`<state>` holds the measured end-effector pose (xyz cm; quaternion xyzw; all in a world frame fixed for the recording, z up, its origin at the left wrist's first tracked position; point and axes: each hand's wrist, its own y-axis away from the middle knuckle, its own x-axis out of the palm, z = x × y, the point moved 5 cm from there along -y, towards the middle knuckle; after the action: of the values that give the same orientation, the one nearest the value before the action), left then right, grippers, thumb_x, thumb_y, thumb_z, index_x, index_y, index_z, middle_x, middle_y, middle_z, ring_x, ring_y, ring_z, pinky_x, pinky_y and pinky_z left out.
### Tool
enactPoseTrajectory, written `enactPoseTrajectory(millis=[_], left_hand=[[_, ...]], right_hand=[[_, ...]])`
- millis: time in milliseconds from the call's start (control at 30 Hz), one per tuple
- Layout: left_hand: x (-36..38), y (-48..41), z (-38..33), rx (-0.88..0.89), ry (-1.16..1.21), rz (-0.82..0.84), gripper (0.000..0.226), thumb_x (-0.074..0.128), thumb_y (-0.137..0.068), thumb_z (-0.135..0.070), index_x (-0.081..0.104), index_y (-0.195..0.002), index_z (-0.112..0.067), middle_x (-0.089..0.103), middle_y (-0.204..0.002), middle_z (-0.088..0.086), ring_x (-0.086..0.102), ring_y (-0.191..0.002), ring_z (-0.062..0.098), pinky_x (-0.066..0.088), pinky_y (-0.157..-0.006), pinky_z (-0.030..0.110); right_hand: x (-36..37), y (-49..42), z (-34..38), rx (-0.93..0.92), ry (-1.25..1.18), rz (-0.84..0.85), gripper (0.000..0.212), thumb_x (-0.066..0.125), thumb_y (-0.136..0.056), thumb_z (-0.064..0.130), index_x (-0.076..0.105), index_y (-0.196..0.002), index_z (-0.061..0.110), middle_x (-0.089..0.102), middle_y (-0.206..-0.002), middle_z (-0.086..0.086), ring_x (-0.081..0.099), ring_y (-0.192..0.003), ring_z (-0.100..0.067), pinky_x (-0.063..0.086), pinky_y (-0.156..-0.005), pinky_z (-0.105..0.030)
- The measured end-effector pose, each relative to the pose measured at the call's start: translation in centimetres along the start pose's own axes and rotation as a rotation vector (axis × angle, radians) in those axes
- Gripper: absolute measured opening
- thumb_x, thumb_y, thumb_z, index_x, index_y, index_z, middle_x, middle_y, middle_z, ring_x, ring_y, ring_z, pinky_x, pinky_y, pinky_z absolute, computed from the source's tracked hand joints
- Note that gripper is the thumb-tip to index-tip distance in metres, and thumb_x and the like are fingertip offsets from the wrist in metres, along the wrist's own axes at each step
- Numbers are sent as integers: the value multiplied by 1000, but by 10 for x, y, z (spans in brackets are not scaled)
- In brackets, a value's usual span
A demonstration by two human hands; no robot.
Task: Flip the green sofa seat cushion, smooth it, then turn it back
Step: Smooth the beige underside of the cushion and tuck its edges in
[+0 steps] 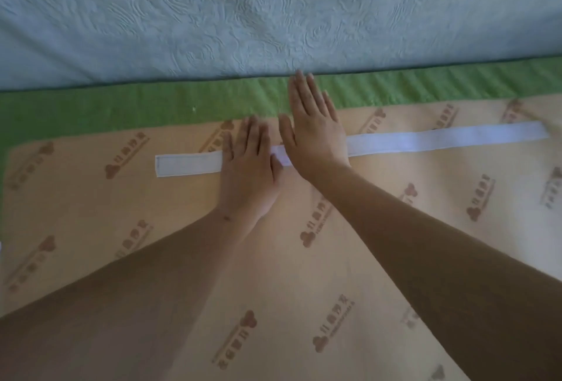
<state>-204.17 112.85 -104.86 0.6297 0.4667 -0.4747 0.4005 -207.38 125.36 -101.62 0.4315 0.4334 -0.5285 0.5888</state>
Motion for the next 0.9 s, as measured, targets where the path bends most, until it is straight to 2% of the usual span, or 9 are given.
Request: enactPoseTrajectory(millis=[33,167,300,400,533,633,767,867,900], left_hand=[[0,-1,-3,5,-5,8,65,19,-96,-34,34,-152,-3,29,-160,16,20,-151,27,15,-123,50],[-1,-12,-23,43,-41,33,66,17,-96,-33,34,-151,-3,31,-159,16,22,-151,28,17,-122,49],[6,-20,-52,68,-58,68,66,20,-95,-34,32,-152,-4,31,-159,15,22,-151,27,15,-123,49],[14,-21,-77,20,-61,73,64,23,-96,-34,32,-153,-6,31,-160,14,21,-151,26,12,-124,49],[20,-24,-95,-89,-119,38,69,16,-97,-41,34,-151,-3,30,-159,17,20,-151,26,10,-123,52],[23,-27,-115,-171,-89,22,74,15,-93,-45,33,-151,-3,30,-160,16,21,-151,26,8,-123,52],[30,-43,-145,-211,-68,47,79,12,-90,-48,26,-154,-3,24,-162,17,17,-152,29,7,-123,52],[33,-51,-179,-222,-93,63,78,14,-90,-49,24,-155,-6,21,-163,16,14,-152,29,7,-123,52],[35,-54,-192,-206,-101,61,79,14,-89,-49,25,-155,-7,22,-162,16,14,-152,29,7,-123,52]], right_hand=[[-6,3,-7,24,16,-39,61,27,-102,32,17,-158,10,4,-164,3,6,-154,-17,4,-125,-35],[8,7,-28,-61,104,133,59,29,-103,34,22,-157,10,18,-165,-5,11,-153,-18,4,-124,-34],[-24,-15,-54,30,38,-66,61,29,-100,31,24,-157,9,14,-164,0,11,-153,-18,9,-125,-37],[-2,0,-92,19,55,144,61,30,-104,35,16,-158,11,12,-167,-4,7,-153,-18,4,-125,-35],[-26,-9,-106,12,-15,-51,62,28,-102,35,19,-158,11,5,-164,3,9,-154,-19,6,-125,-36],[-12,8,-137,4,-36,101,62,27,-103,38,16,-159,12,9,-167,-2,5,-154,-17,0,-124,-34],[-36,8,-170,5,-27,-58,62,24,-103,34,15,-159,11,1,-164,3,4,-154,-18,2,-126,-37],[-24,19,-197,-73,-17,141,63,25,-104,38,10,-159,10,4,-167,-4,2,-154,-17,-2,-125,-35],[-27,14,-202,-81,-34,139,63,26,-104,38,11,-159,9,4,-167,-5,2,-154,-17,-1,-125,-35]])
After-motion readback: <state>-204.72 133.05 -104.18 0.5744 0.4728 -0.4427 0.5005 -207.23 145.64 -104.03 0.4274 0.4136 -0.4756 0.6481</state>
